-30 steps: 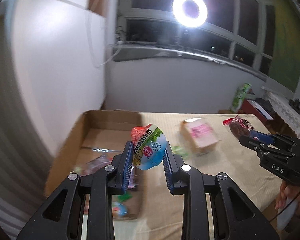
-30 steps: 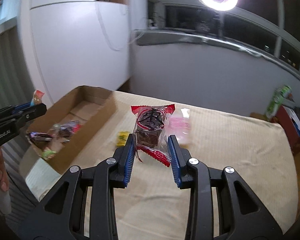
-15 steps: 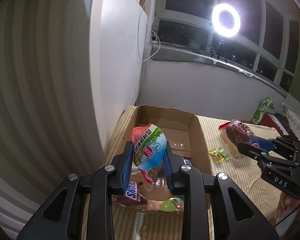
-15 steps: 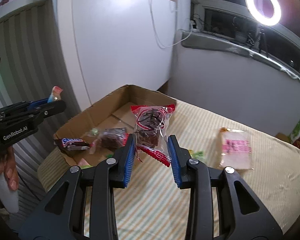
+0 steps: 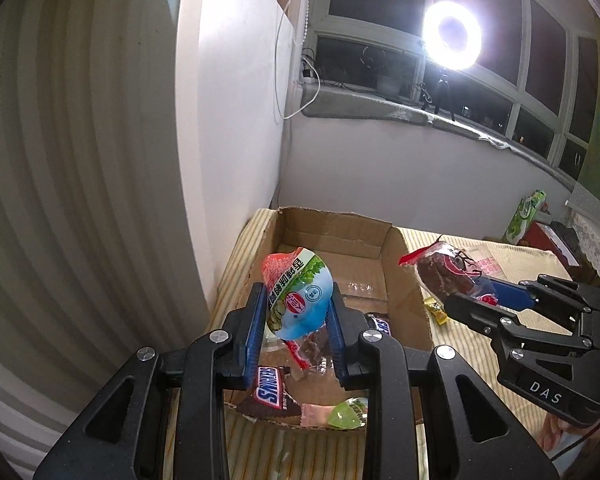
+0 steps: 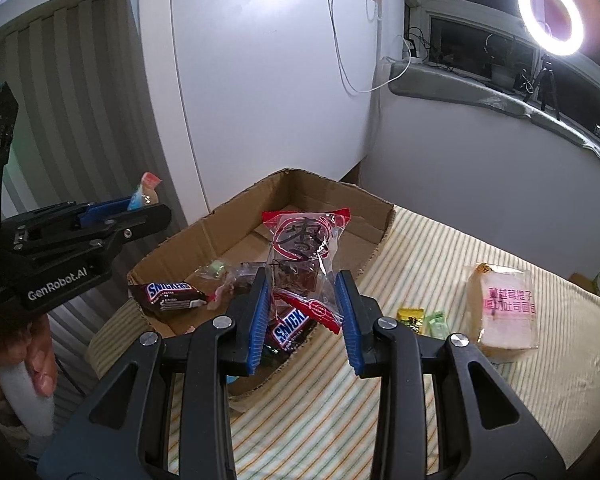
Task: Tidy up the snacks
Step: 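Carry the jelly cup and brownie over the box and open both tools, then move both open tools toward the yellow and green candies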
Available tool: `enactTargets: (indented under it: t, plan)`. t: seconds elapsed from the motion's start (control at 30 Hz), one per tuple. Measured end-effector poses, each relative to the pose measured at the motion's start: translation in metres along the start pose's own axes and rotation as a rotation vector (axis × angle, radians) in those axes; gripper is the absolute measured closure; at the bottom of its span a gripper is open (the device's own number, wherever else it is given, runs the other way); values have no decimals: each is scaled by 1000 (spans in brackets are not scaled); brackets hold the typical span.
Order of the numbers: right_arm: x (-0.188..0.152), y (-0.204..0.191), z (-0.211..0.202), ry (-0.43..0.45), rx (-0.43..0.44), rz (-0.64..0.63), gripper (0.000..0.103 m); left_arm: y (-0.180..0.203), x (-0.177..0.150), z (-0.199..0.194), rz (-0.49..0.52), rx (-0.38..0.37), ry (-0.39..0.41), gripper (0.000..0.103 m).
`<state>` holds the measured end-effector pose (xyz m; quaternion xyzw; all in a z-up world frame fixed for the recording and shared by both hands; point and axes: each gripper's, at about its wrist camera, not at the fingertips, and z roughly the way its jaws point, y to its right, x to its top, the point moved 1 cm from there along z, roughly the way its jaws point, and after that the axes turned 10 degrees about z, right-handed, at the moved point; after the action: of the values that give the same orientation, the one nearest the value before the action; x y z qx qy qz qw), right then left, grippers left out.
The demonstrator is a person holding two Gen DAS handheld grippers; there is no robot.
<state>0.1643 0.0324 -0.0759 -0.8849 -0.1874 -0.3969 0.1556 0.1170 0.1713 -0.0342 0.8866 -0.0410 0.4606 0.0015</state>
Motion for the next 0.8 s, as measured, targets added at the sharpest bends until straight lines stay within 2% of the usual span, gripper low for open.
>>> enactTargets:
  t: [0.47, 0.57, 0.6, 0.63, 0.8]
  plan:
    - [5, -10, 31, -25, 55, -23, 68, -5, -1, 20, -18, -25, -33, 76]
    - [1, -13, 41, -40, 52, -57, 59, -5, -2, 27, -16, -21, -51, 69]
    - [0, -12, 41, -35, 49, -54, 58, -6, -2, 29, -17, -12, -57, 57]
    - [0, -9, 42, -37, 56, -42, 58, -7, -3, 29, -23, 0, -55, 50]
    - [-3, 5, 36, -23, 32, -22, 58, -10, -4, 29, -42, 0, -51, 49]
